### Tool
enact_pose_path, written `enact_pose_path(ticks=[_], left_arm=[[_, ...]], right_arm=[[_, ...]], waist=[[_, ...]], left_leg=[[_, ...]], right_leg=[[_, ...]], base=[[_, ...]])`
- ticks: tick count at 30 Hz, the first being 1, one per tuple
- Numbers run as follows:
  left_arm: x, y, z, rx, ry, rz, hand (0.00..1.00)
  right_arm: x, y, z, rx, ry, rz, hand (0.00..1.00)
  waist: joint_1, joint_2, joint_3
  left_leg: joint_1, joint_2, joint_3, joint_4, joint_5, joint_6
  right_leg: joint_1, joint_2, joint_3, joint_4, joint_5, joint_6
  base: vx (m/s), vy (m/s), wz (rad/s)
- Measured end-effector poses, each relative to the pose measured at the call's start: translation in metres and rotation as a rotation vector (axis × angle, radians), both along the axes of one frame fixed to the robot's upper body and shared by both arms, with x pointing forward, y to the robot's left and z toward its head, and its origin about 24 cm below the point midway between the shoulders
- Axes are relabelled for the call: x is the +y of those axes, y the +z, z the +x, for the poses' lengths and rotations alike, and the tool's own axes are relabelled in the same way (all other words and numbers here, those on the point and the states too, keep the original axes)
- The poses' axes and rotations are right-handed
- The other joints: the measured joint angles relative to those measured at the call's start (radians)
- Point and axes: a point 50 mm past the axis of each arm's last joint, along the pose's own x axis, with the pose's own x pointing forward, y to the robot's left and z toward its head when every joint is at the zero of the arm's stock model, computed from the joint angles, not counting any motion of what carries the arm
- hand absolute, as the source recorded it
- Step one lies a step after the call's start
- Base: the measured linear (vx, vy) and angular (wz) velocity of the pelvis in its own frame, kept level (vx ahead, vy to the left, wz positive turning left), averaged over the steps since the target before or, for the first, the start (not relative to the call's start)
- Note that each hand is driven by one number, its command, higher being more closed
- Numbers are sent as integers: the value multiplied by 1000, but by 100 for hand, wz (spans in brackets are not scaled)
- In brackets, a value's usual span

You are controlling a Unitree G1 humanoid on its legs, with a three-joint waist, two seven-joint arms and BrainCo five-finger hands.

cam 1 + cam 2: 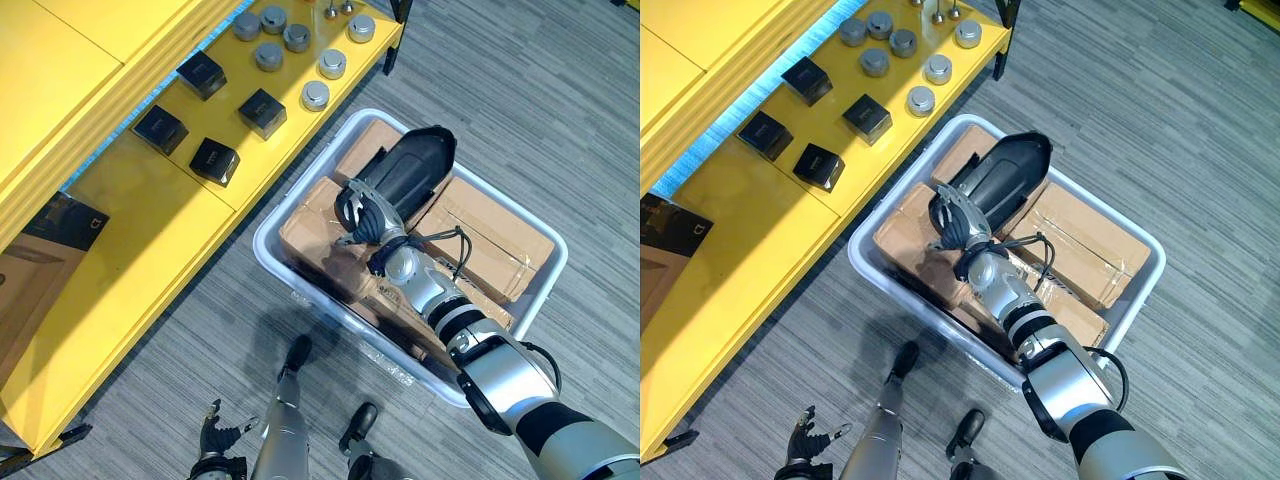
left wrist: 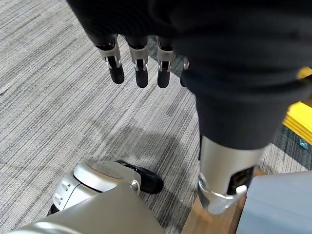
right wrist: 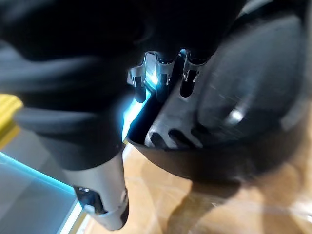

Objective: Walk over and take plastic housings, then place them on the shelf

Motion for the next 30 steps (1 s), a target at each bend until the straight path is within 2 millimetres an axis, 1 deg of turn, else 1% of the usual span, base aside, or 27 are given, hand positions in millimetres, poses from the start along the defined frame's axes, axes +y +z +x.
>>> enact_pose_path(ticks=[2, 3, 5, 6, 7, 8, 10, 11, 13, 14, 15, 17, 21, 23, 24, 25, 27, 28, 30], left_arm=[[1, 0, 0, 2, 0, -3, 0], [3, -1, -1, 9, 1, -4, 0], [6, -3, -4, 24, 13, -7, 0], [9, -2, -4, 22, 22, -5, 0], [10, -2, -4, 25, 19, -4, 0], [11, -2, -4, 26, 16, -5, 0], [14, -2, -5, 31, 20, -5, 0], [15, -2, -5, 31, 22, -5, 0], [18, -1, -5, 31, 11, -1, 0], [19, -1, -5, 31, 8, -1, 0], [20, 0, -5, 31, 4, 1, 0], [22, 0, -4, 31, -8, 1, 0], [26, 0, -6, 44, -11, 8, 0], [26, 0, -6, 43, -11, 8, 0], [25, 0, -6, 43, -11, 6, 0], [24, 0, -5, 42, -12, 6, 0], [24, 0, -5, 42, -12, 8, 0], [24, 0, -5, 39, -14, 9, 0], [23, 1, -4, 33, -20, 10, 0]], right_arm=[[-4, -1, 1, 25, 4, 9, 0], [-5, -3, 1, 48, 15, 21, 0], [-4, -9, -2, 76, 42, 18, 0], [-6, -15, -4, 91, 59, 4, 0], [-8, -23, -8, 108, 82, -36, 0], [-9, -27, -10, 117, 94, -53, 0], [-11, -43, -19, 165, 146, -91, 0], [-11, -46, -21, 172, 162, -93, 0], [-12, -61, -29, 223, 211, -110, 0], [-13, -67, -30, 245, 215, -112, 0], [-16, -78, -34, 288, 226, -136, 0], [-22, -90, -38, 340, 234, -166, 0], [-29, -91, -41, 364, 252, -194, 0], [-33, -93, -44, 362, 246, -172, 0], [-34, -89, -47, 333, 242, -115, 0], [-37, -82, -51, 275, 226, 6, 0], [-43, -64, -54, 149, 184, 178, 0], [-48, -53, -55, 74, 151, 242, 0], [-55, -39, -55, -14, 103, 326, 0]], waist=[[-2, -5, 3], [-2, -15, 8], [-23, -24, 9], [-26, -33, 13], [-34, -37, 14], [-40, -38, 14], [-64, -49, 11], [-70, -52, 12], [-88, -60, 10], [-91, -63, 8], [-94, -69, 5], [-97, -77, 3], [-110, -92, -7], [-110, -95, -9], [-109, -95, -9], [-109, -95, -9], [-111, -95, -9], [-114, -95, -9], [-114, -94, -9]], left_leg=[[7, 3, 6, 0, 0, 0], [16, 7, 25, 0, 0, 0], [21, 9, 33, 0, 0, 0], [29, 14, 52, 0, 0, 0], [37, 16, 64, 0, 0, 0], [41, 17, 68, -1, 0, 0], [55, 23, 93, -1, -1, -1], [57, 24, 99, -1, -1, -1], [66, 29, 115, -2, -2, -1], [67, 30, 117, -2, -2, -1], [67, 32, 123, -2, -2, -1], [67, 34, 125, -2, -2, -1], [69, 35, 135, -2, -2, -1], [69, 35, 136, -2, -2, -1], [69, 35, 136, -1, -2, -1], [68, 35, 136, -1, -2, -1], [67, 34, 133, -1, -2, -1], [66, 32, 131, -1, -2, -1], [63, 31, 124, -2, -2, -1]], right_leg=[[0, 0, 9, 4, 0, 0], [1, 0, 24, 5, 1, -2], [2, 1, 33, 5, 4, -5], [0, 2, 50, 5, 8, -9], [2, 2, 62, 5, 11, -8], [3, 3, 68, 5, 13, -8], [4, 3, 93, 5, 19, -6], [4, 4, 98, 5, 21, -7], [3, 5, 115, 4, 28, -9], [3, 6, 120, 4, 29, -9], [0, 8, 124, 3, 32, -11], [-1, 9, 128, 2, 35, -11], [-2, 10, 135, -3, 42, -12], [-2, 9, 136, -4, 42, -12], [-2, 9, 136, -4, 42, -12], [-2, 9, 136, -5, 42, -12], [-3, 9, 134, -5, 42, -12], [-4, 9, 132, -5, 42, -12], [-5, 9, 129, -5, 42, -12]], base=[[34, -5, -15], [32, -6, -25], [20, -2, -25], [4, 3, -32], [-6, 5, -34], [-18, 9, -32], [-32, 15, -31], [-38, 19, -29], [-42, 20, -24], [-38, 16, -17], [-26, 11, -11], [-21, 12, -9], [-8, 16, -6], [0, 0, 0], [0, 0, 0], [0, 0, 0], [0, 0, 0], [0, 0, 0], [13, 38, 16]])
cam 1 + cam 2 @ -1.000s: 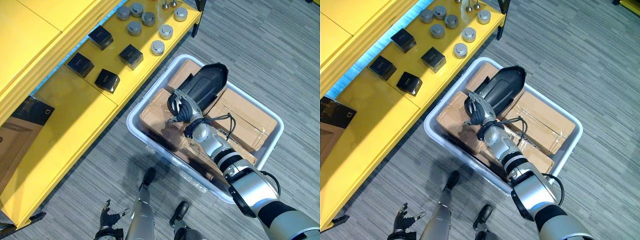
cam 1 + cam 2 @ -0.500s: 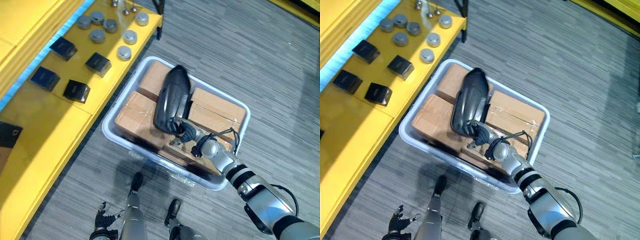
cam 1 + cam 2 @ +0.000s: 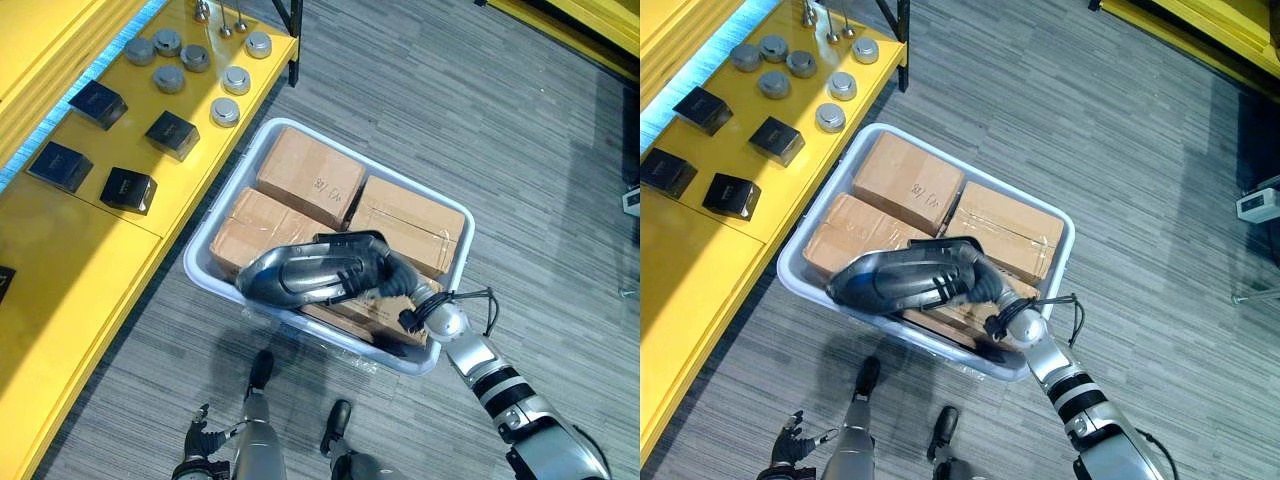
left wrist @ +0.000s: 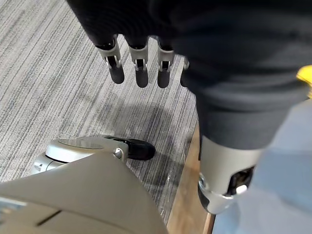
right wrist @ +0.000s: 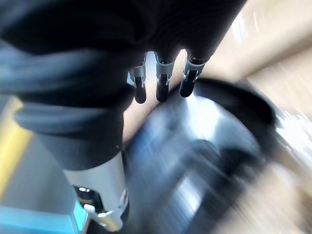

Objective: Walk over and take plastic housings, then place them on the shelf

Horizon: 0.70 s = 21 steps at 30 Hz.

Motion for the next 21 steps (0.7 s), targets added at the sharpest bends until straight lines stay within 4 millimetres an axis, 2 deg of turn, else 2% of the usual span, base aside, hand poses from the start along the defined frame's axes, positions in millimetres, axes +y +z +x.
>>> enact_pose_path(ticks=[1, 2, 6, 8, 10, 13, 17, 21], left_arm=[[-2, 0, 1, 0, -10, 1, 0], [-3, 0, 1, -2, -10, 0, 0], [-4, 0, 1, -5, -10, -5, 0], [-7, 0, 1, -12, -8, -11, 0], [-7, 1, 1, -16, -6, -9, 0], [-10, -1, 0, -13, 2, -12, 0], [-11, -1, -1, -13, 5, -15, 0], [-11, -1, -1, -13, 7, -14, 0]], right_arm=[[-7, 20, -3, -97, -49, 167, 0], [-8, 21, -3, -102, -57, 204, 0], [-4, 33, -6, -147, -36, 247, 0], [-1, 52, 0, -216, -62, 211, 0], [6, 72, 16, -263, -85, 47, 0], [13, 96, 34, -326, -108, -348, 0], [14, 100, 39, -342, -116, -651, 0], [11, 89, 40, -316, -82, -916, 0]], waist=[[6, 2, -1], [8, 3, -1], [11, 8, -2], [9, 20, -4], [18, 28, -1], [58, 34, 0], [90, 34, 0], [99, 31, 1]], left_leg=[[-20, -11, -25, 0, 1, 1], [-22, -14, -30, 0, 1, 1], [-31, -27, -44, 0, 3, 4], [-39, -31, -61, 0, 4, 5], [-42, -29, -68, 0, 7, 8], [-48, -31, -83, 0, 8, 9], [-66, -42, -121, 0, 10, 9], [-83, -51, -158, 0, 13, 9]], right_leg=[[-8, -3, -23, -2, -2, 2], [-7, -6, -28, -2, -5, 4], [-8, -14, -38, -2, -8, 7], [-8, -16, -56, -2, -10, 8], [-8, -16, -60, -2, -10, 8], [-6, -15, -78, -4, -11, 7], [-2, -16, -114, -9, -21, 12], [1, -17, -147, -10, -27, 18]], base=[[48, 59, 34], [64, 57, 33], [35, 27, 12], [12, 16, 20], [6, 7, 12], [19, -4, 12], [43, -12, 28], [56, -25, 31]])
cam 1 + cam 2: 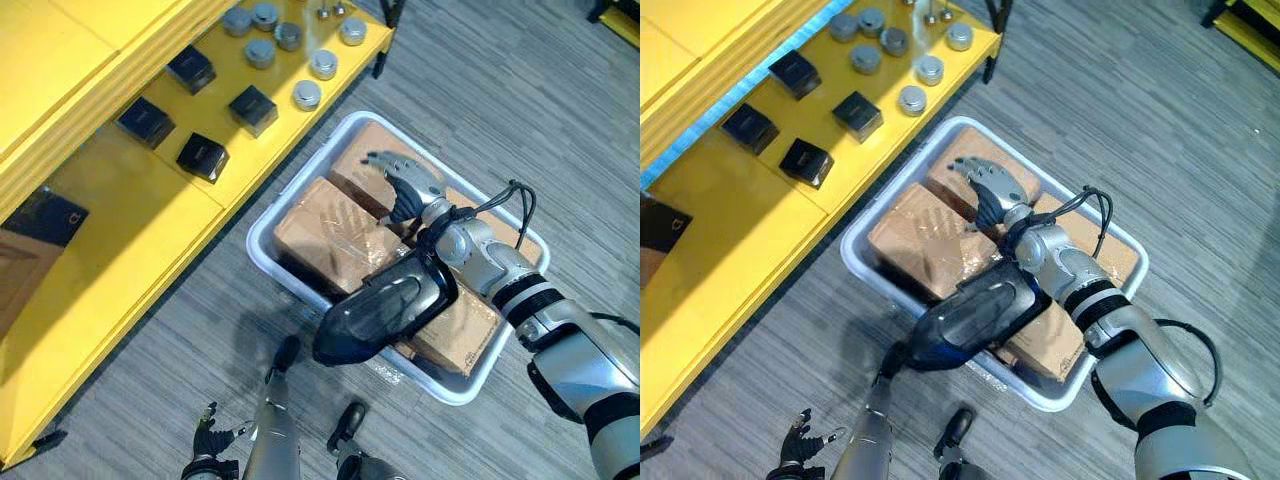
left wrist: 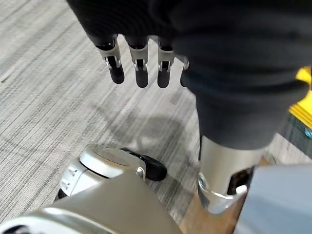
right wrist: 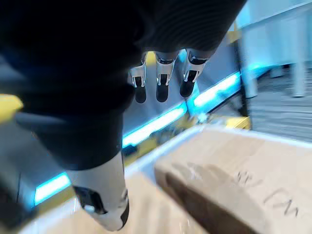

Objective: Walk over and take plastic housings, then place them on the shelf

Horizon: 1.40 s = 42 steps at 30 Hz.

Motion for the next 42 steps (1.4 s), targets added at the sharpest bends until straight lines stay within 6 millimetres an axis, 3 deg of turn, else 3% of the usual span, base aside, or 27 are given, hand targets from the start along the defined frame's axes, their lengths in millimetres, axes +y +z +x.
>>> enact_pose_path(ticks=[3, 7, 9, 18, 25, 32, 39, 40, 42], left_arm=[[2, 0, 0, -2, 11, 0, 0], [9, 1, -3, -1, 39, 6, 0], [11, 2, -3, -1, 36, 11, 0], [14, 2, -7, 2, 33, 28, 0], [15, 2, -9, 9, 18, 35, 0], [8, -1, -10, 34, -41, 44, 0], [4, -5, -12, 56, -56, 47, 0], [3, -6, -13, 60, -59, 47, 0], [1, -7, -13, 61, -61, 49, 0]], right_arm=[[-10, -3, 0, 16, -30, -107, 0], [-27, -2, -4, 15, -63, -152, 0], [-36, -11, -11, 24, -59, -136, 0], [-51, -58, -35, 56, -39, -138, 0], [-47, -70, -41, 50, -2, -215, 0], [-49, -92, -31, 61, -51, -312, 0], [-46, -95, -20, 61, -91, -312, 0], [-45, -97, -19, 67, -96, -312, 100], [-46, -100, -18, 61, -109, -309, 100]], waist=[[7, -3, 1], [5, -29, 8], [3, -47, 6], [-13, -64, -1], [-18, -70, -5], [5, -70, -5], [46, -68, -5], [47, -68, -5], [52, -63, -4]], left_leg=[[-1, -4, -13, 0, 1, 1], [-2, -5, -18, 0, 2, 1], [-3, -7, -19, 0, 2, 2], [12, -9, -2, 0, 6, 6], [32, 1, 19, -1, 5, 6], [-29, -12, -34, 0, 9, 9], [-57, -41, -99, 0, 15, 4], [-59, -41, -103, 0, 15, 3], [-64, -44, -107, 0, 15, 3]], right_leg=[[6, -1, -16, -2, 0, 1], [9, 0, -20, -7, -1, 1], [10, -1, -20, -7, -1, 1], [17, -8, -12, -2, -1, 1], [19, -7, 13, 12, -1, 1], [-16, -6, -38, 10, -3, 1], [-13, -14, -102, 10, -30, 8], [-13, -14, -104, 10, -31, 8], [-17, -14, -106, 10, -32, 8]], base=[[49, -28, 12], [28, -20, 5], [43, -22, 3], [35, -17, -3], [15, -16, -11], [34, -23, 18], [93, -61, 32], [86, -65, 17], [75, -59, 6]])
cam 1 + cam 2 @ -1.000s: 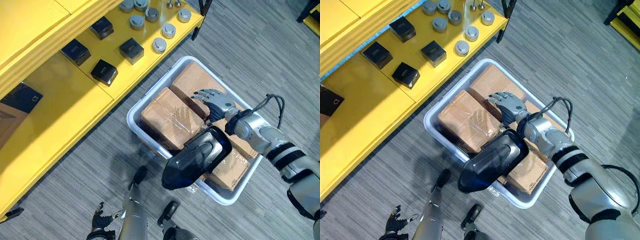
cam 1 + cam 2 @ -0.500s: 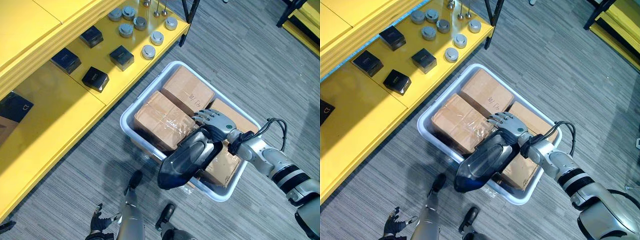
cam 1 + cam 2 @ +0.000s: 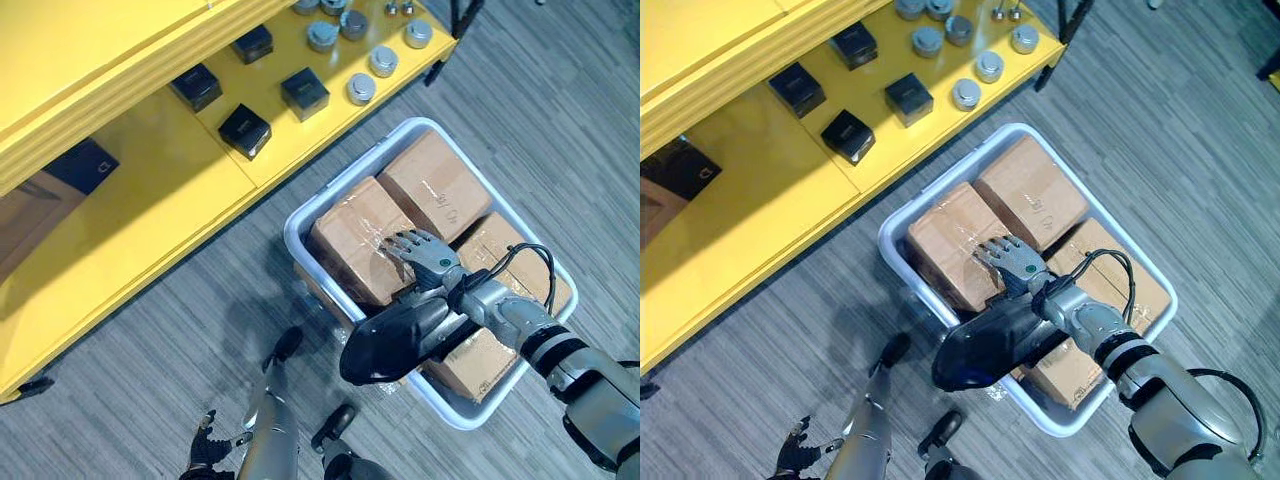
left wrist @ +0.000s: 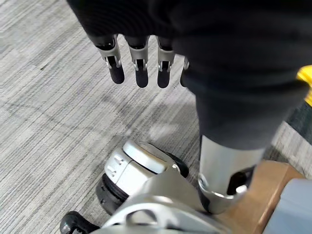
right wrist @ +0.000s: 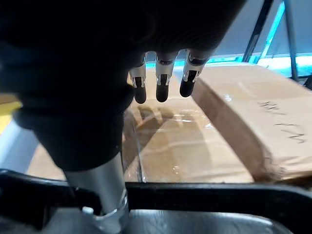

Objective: Walk over and take plastic housings, then place them on the shelf

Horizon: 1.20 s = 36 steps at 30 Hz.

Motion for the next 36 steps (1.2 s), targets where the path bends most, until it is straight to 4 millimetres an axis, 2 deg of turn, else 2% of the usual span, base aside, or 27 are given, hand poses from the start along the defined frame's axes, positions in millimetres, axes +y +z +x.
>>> enact_pose_path(ticks=[5, 7, 13, 16, 19, 20, 23, 25, 30, 34, 36], left_arm=[[-7, -1, 4, 0, -11, -11, 0], [-11, -1, 5, -1, -30, -13, 0], [-13, -2, 5, 5, -28, -20, 0], [-15, 2, 9, -19, -32, -25, 0], [-22, 12, 19, -79, -42, -41, 0], [-26, 18, 23, -116, -46, -51, 0], [-34, 34, 32, -214, -46, -85, 0], [-35, 48, 36, -290, -40, -82, 0], [-42, 82, 43, -459, -42, -90, 0], [-58, 107, 50, -581, -71, -122, 0], [-63, 113, 52, -615, -70, -144, 0]], right_arm=[[-3, -2, 2, -35, -24, -6, 100], [-5, -5, 3, -41, -39, -30, 100], [0, -24, -1, -20, -46, -81, 100], [-4, -36, -6, -5, -67, -87, 100], [-12, -50, -13, 17, -119, -29, 100], [-15, -63, -20, 39, -133, -6, 100], [-23, -77, -32, 69, -159, 33, 100], [-28, -85, -39, 82, -182, 65, 100], [-41, -76, -48, 7, -277, 290, 100], [-45, -69, -50, -83, -385, 516, 100], [-43, -70, -54, -99, -415, 602, 100]], waist=[[1, 36, -4], [0, 60, -13], [2, 78, -16], [4, 86, -14], [-3, 110, -13], [-10, 119, -18], [-18, 140, -36], [-44, 159, -68], [-70, 185, -147], [-101, 187, -225], [-116, 187, -242]], left_leg=[[-3, -2, -9, 0, -6, -8], [-1, -4, -23, 0, -7, -10], [45, -2, -11, 0, -8, -10], [71, -1, 9, 0, -10, -12], [99, -5, 23, 0, -9, -12], [122, -9, 28, 0, -11, -13], [145, -12, 34, 0, -18, -7], [158, -17, 36, 0, -17, -5], [195, -26, 57, 0, -21, 1], [225, -28, 64, 0, -21, 1], [246, -24, 74, -1, -31, 10]], right_leg=[[-1, 0, -6, 4, -4, 3], [5, 0, -20, 10, -9, 4], [28, -12, -10, 45, -36, 0], [45, -18, 8, 55, -41, 1], [60, -31, 17, 75, -50, 1], [81, -36, 21, 76, -52, 4], [96, -44, 27, 87, -59, 8], [106, -51, 27, 96, -63, 11], [142, -64, 36, 91, -66, 16], [177, -64, 37, 74, -66, 16], [187, -62, 45, 70, -67, 16]], base=[[47, -55, 4], [42, -60, 15], [59, -79, -1], [75, -75, -15], [65, -66, -9], [34, -41, -5], [18, -37, -4], [0, 0, 0], [33, -22, -5], [27, -38, -1], [4, -23, -14]])
